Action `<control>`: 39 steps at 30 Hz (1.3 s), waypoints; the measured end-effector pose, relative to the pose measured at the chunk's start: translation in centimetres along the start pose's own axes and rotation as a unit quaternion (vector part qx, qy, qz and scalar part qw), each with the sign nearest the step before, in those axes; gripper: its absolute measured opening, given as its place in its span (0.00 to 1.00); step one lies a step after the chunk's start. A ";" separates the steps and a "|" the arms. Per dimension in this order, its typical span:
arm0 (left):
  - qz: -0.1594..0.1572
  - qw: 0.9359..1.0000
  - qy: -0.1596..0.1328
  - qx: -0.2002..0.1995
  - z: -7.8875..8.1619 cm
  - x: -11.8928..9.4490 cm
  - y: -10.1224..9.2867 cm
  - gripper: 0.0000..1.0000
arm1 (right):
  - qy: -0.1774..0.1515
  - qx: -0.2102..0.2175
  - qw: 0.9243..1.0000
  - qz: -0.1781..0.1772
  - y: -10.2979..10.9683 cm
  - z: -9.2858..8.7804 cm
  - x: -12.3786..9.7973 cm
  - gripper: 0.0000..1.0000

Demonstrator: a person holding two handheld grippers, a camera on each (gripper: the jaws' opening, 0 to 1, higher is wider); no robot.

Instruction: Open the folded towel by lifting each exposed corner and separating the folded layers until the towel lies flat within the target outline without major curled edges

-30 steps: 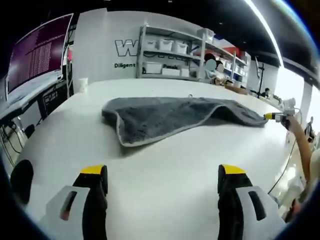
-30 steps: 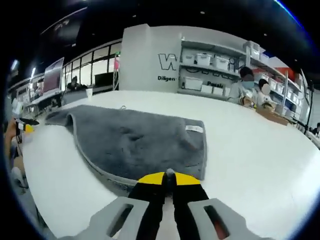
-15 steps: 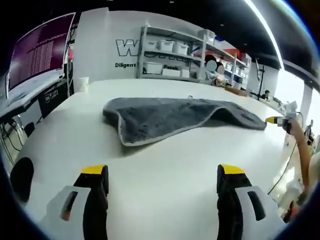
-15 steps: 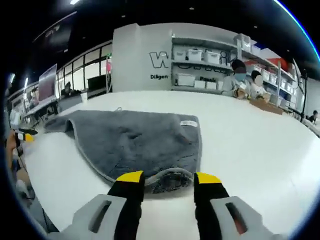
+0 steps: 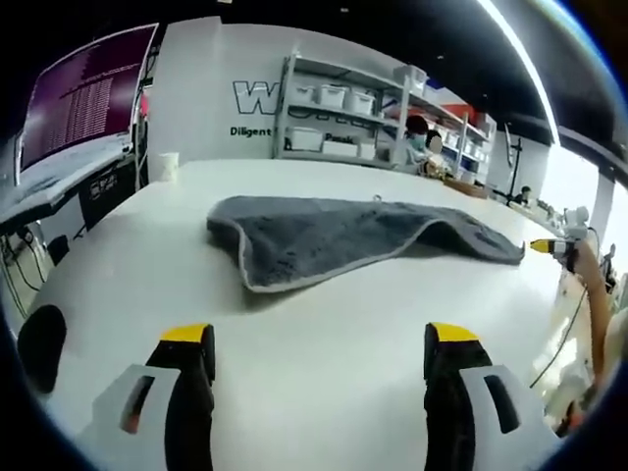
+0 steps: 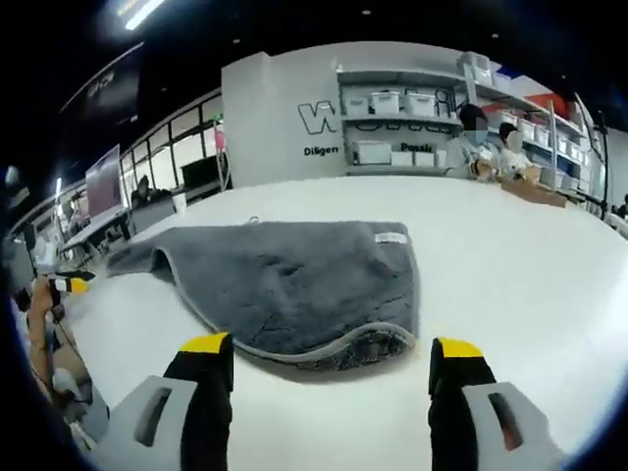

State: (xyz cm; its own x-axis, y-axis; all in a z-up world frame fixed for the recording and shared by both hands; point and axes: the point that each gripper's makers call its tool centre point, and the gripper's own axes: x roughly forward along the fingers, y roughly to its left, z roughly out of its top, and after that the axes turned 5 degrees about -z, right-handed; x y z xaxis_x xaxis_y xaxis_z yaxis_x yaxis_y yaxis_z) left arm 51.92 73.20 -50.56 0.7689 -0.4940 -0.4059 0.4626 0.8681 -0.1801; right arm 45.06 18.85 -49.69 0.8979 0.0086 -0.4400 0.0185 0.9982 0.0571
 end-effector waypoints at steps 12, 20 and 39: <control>0.023 0.999 -0.030 -0.004 1.8 1.0 1.6 0.78 | -0.004 -0.023 1.000 0.015 1.8 0.4 -0.3 0.99; 0.051 0.997 -0.060 -0.011 2.9 2.1 3.5 0.62 | 0.000 -0.024 1.000 0.010 1.6 0.4 -0.4 0.96; 0.091 0.995 -0.052 -0.005 1.6 4.7 6.5 0.15 | 0.022 -0.037 0.999 0.027 2.5 -0.6 0.3 0.90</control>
State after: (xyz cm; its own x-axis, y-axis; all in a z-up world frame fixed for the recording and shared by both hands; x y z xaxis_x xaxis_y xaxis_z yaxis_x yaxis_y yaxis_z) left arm 59.20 76.42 -52.22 0.8809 -0.3313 -0.3381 0.3082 0.9435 -0.1214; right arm 45.09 21.38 -50.24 0.8762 0.0632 -0.4779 -0.0636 0.9979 0.0153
